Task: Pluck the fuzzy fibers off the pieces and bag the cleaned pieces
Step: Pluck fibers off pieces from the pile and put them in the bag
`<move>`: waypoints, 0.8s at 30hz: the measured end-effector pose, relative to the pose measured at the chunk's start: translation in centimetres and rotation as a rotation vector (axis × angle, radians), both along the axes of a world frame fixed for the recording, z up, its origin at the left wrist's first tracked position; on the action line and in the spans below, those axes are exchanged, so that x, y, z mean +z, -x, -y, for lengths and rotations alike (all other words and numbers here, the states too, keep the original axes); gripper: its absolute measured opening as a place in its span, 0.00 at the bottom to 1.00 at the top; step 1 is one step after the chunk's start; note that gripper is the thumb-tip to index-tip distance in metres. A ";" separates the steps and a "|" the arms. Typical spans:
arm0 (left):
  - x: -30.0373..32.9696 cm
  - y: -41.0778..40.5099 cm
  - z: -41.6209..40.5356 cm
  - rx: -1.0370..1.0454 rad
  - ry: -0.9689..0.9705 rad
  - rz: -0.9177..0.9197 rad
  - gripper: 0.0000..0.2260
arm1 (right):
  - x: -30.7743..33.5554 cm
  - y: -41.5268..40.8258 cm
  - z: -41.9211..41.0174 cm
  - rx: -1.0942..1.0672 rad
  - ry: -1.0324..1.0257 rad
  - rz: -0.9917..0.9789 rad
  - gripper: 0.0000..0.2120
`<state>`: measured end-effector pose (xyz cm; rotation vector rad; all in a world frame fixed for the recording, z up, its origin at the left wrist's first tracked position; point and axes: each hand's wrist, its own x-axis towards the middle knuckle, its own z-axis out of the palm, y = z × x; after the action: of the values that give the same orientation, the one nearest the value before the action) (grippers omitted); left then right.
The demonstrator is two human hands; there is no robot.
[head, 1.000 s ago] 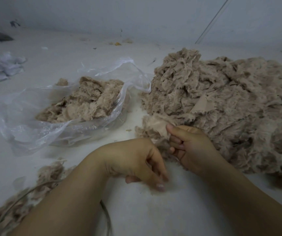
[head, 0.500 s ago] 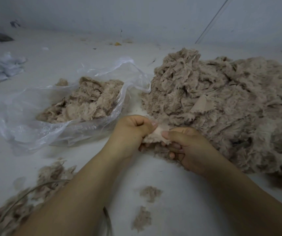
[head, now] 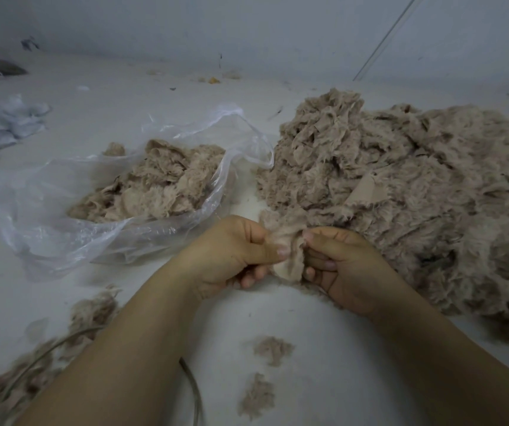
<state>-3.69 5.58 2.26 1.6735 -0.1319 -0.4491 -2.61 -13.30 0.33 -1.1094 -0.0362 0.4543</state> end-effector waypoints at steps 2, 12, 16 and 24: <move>0.1 -0.1 0.0 0.083 0.088 0.015 0.09 | 0.0 -0.1 0.0 -0.025 -0.041 -0.030 0.11; -1.7 -1.6 0.4 0.558 -0.286 0.385 0.09 | 0.0 -0.4 -0.1 -0.067 0.000 -0.066 0.12; -2.5 -1.4 0.9 0.269 -0.996 0.452 0.16 | -0.2 -0.4 0.0 -0.061 -0.011 -0.060 0.13; -0.7 -0.1 2.7 0.370 0.031 0.575 0.08 | -0.1 -0.1 -0.7 -0.026 0.136 0.024 0.10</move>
<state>-3.57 2.85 1.61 1.7093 -0.2423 0.3183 -2.46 -12.64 0.27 -1.2475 -0.0119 0.4246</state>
